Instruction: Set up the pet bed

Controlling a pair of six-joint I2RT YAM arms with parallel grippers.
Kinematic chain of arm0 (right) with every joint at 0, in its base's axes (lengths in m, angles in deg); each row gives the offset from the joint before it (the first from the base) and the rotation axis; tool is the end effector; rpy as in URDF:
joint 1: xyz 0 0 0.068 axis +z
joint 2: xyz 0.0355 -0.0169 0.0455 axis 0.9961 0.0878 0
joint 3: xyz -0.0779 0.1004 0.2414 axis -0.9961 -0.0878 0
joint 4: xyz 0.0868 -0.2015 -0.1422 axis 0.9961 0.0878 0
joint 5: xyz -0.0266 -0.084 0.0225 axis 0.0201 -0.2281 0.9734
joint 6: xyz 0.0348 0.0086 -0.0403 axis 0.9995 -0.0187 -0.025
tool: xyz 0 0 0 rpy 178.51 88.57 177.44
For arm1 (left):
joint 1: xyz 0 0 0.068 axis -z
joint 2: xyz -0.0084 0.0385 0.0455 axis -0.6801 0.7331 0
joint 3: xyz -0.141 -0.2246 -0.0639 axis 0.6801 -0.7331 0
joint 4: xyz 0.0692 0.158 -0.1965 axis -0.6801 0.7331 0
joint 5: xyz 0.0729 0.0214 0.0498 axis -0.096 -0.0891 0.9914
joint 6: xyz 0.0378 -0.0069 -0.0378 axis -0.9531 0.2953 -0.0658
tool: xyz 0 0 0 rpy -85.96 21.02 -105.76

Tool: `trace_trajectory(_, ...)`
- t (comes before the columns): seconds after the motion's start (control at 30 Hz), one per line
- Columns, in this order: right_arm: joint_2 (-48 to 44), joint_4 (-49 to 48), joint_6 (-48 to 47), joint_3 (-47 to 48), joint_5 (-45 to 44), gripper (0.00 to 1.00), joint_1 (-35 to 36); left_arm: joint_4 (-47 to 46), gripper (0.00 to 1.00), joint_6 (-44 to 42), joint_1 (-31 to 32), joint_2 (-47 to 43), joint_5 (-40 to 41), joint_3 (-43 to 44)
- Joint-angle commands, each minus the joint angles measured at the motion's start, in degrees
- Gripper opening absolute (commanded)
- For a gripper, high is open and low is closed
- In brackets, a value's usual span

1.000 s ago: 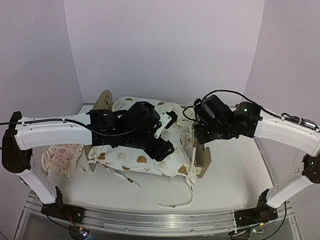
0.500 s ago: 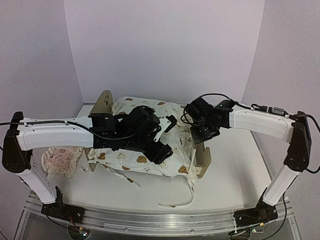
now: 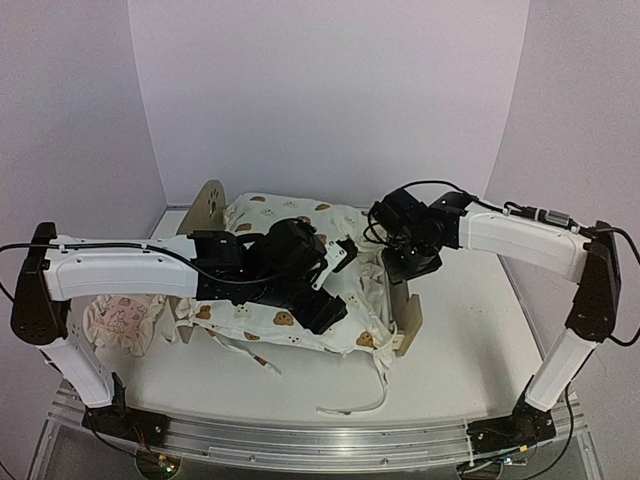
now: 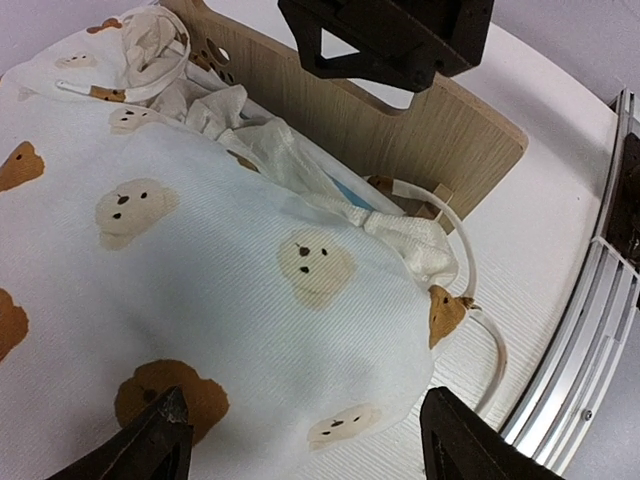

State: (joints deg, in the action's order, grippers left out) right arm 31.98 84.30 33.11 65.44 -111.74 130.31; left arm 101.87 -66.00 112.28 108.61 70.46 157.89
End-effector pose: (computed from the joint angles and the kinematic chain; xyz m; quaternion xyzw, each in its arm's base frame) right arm 0.2618 0.2412 0.2762 -0.1546 0.9344 -0.0811 0.3105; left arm 0.1363 -0.3443 0.2912 0.4293 0.8146 -0.1758 0.3482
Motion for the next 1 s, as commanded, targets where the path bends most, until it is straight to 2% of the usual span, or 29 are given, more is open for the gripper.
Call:
trace_trajectory(0.0, -4.2, 3.9, 0.7, 2.6, 0.8, 0.57, -0.1, -1.2, 0.8, -2.6, 1.1, 1.7, -0.5, 3.5)
trace_trajectory(0.27, -12.5, 4.4, 3.1, -3.8, 3.5, 0.67, -0.1, 1.5, 0.85, -9.0, 7.3, 11.5, 4.1, 11.9)
trace_trajectory(0.57, -21.7, 4.8, 7.2, -14.0, 6.5, 0.78, -0.1, 4.3, 0.85, -14.9, 8.7, 18.1, 14.1, 13.8)
trace_trajectory(0.87, -21.5, 0.7, 9.2, -19.6, 15.7, 0.8, -0.1, 6.1, 0.87, -16.4, 10.7, 17.4, 16.0, 13.8)
trace_trajectory(0.97, -20.1, -0.5, 9.6, -20.4, 15.6, 0.78, -0.1, 5.8, 0.82, -16.2, 10.7, 19.7, 17.4, 14.4)
